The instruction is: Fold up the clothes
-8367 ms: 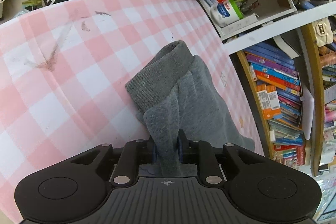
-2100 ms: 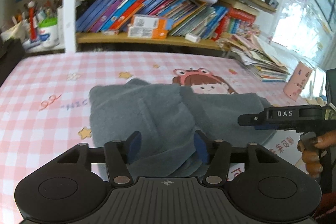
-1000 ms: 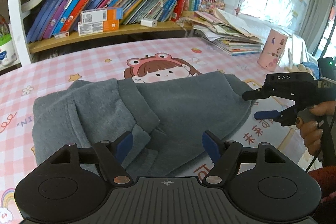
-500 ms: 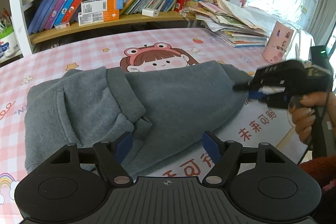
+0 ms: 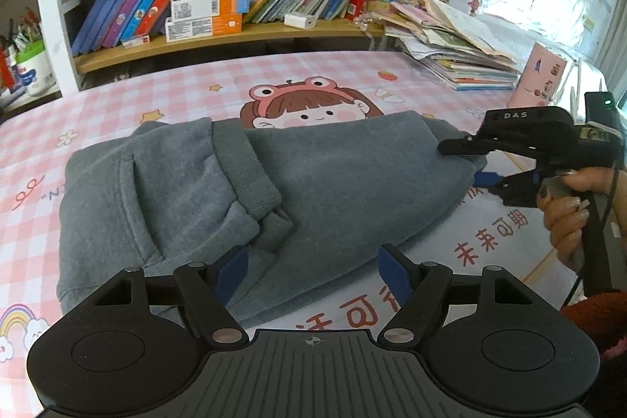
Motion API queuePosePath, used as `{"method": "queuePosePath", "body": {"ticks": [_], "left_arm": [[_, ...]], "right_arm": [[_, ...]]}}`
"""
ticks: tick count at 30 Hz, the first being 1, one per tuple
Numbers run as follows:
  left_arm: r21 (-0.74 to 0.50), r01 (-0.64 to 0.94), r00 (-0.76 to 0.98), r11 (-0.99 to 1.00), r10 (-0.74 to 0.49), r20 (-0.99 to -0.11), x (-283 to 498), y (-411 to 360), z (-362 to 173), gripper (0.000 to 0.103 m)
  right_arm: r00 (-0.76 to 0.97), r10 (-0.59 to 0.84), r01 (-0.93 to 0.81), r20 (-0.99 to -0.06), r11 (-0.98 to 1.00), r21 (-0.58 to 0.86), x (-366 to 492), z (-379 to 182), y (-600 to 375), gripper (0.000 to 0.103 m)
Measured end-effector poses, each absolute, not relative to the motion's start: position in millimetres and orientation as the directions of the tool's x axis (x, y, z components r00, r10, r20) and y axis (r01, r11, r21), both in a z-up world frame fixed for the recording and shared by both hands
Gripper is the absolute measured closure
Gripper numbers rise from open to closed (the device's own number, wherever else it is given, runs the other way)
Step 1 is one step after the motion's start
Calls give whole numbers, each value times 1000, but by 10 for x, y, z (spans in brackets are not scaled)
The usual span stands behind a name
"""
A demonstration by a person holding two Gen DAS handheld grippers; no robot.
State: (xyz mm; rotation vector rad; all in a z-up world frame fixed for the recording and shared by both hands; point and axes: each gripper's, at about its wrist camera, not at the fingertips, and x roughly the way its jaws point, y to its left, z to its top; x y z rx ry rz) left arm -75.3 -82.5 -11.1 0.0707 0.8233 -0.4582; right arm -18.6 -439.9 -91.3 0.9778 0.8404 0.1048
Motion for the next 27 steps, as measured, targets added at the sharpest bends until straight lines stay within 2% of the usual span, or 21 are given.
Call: {"method": "queuePosePath", "body": {"ticks": [3, 6, 7, 21, 27], "left_arm": [[-110, 413, 592, 904, -358, -722, -772, -814, -110, 28], [-110, 402, 598, 909, -352, -720, -781, -798, -103, 28], [-111, 399, 599, 910, -351, -720, -780, -793, -101, 28], [-129, 408, 631, 904, -381, -675, -705, -716, -60, 28], [-143, 383, 663, 913, -379, -646, -645, -525, -25, 28]], "right_arm": [[685, 447, 298, -575, 548, 782, -127, -977, -4402, 61], [677, 432, 313, -595, 563, 765, -113, -970, -4370, 82], [675, 426, 317, -602, 570, 758, -117, -974, -4371, 83], [740, 263, 402, -619, 565, 720, -480, -823, -4710, 85], [788, 250, 307, -562, 632, 712, -497, -507, -4512, 85]]}}
